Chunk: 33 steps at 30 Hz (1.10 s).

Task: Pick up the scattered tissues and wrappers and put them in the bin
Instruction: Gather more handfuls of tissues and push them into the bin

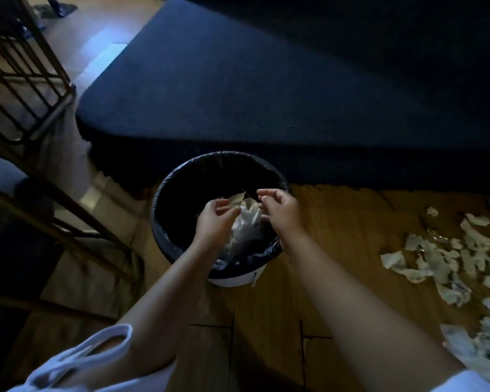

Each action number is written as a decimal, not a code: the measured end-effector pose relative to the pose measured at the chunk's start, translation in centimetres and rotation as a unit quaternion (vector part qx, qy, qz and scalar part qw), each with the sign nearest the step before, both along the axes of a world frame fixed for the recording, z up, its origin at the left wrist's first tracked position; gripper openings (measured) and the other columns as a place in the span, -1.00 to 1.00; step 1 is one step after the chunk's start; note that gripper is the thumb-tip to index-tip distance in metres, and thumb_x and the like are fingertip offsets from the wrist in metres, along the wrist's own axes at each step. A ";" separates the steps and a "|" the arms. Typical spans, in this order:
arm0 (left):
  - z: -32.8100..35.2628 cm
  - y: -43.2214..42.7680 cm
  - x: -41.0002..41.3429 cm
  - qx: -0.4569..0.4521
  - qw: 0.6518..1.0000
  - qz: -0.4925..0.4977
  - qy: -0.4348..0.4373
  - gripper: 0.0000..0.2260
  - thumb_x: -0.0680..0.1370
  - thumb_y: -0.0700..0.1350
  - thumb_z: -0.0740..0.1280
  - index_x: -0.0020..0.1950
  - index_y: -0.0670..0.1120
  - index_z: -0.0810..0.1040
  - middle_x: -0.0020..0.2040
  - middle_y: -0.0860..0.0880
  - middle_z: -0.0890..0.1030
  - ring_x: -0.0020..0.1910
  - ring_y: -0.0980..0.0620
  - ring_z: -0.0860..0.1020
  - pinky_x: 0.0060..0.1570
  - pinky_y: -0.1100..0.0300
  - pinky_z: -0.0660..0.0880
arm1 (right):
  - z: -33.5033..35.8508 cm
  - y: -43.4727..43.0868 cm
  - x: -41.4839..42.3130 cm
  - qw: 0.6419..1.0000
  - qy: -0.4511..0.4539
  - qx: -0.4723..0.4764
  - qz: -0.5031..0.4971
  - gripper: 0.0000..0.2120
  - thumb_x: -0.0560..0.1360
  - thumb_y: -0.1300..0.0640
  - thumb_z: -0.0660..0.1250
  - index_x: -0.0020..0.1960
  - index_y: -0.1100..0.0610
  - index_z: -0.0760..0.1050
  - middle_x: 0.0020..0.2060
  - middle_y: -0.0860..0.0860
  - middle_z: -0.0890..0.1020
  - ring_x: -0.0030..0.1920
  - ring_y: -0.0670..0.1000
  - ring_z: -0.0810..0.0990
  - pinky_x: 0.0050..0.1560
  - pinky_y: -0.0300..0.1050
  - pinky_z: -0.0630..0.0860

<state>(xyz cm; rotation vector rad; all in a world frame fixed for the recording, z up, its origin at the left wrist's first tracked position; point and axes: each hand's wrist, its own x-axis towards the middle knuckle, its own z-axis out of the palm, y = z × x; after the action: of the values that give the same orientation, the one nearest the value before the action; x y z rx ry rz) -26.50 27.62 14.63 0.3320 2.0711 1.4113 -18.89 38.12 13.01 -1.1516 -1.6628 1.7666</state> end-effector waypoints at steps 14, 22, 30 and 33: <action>-1.9 5.3 15.4 0.048 0.968 -0.243 0.030 -0.80 0.54 -0.12 0.31 0.16 -0.02 0.50 0.03 0.09 0.57 0.01 0.18 0.56 -0.11 0.36 0.52 | -3.4 0.6 18.7 0.966 0.067 -0.045 -0.244 -0.81 0.57 0.24 0.17 -0.05 0.06 0.54 -0.17 0.03 0.62 -0.17 -0.04 0.58 -0.20 -0.25 0.51; -8.8 6.1 28.2 -0.073 0.903 -0.422 -0.026 -0.79 0.54 -0.11 0.32 0.17 0.02 0.48 0.04 0.11 0.55 -0.03 0.22 0.52 -0.16 0.38 0.43 | -12.0 -4.7 34.7 0.892 -0.047 -0.097 -0.439 -0.83 0.57 0.22 0.19 -0.08 0.09 0.54 -0.24 -0.01 0.59 -0.25 -0.03 0.54 -0.24 -0.20 0.47; -15.8 3.3 39.8 -0.204 0.777 -0.596 0.009 -0.73 0.58 -0.11 0.24 0.27 -0.06 0.41 0.00 0.06 0.48 -0.15 0.21 0.47 -0.16 0.33 0.43 | -22.7 -15.9 49.8 0.762 -0.295 -0.079 -0.571 -0.83 0.47 0.19 0.32 0.02 0.21 0.59 0.00 0.17 0.62 0.02 0.14 0.58 0.03 -0.09 0.43; -17.7 2.0 43.0 -0.223 0.752 -0.619 0.027 -0.71 0.57 -0.09 0.25 0.29 -0.04 0.40 0.13 -0.01 0.51 -0.04 0.10 0.50 -0.18 0.27 0.41 | -24.5 -20.6 54.4 0.701 -0.405 -0.127 -0.573 -0.63 0.40 0.10 0.41 0.17 0.22 0.51 0.18 0.24 0.51 0.19 0.25 0.46 0.18 0.02 0.36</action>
<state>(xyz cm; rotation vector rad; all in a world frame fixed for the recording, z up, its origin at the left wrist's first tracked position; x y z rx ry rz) 16.54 29.58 -3.05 1.2350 1.4983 0.0844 35.49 17.47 -11.45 -2.5513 -0.5344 0.6264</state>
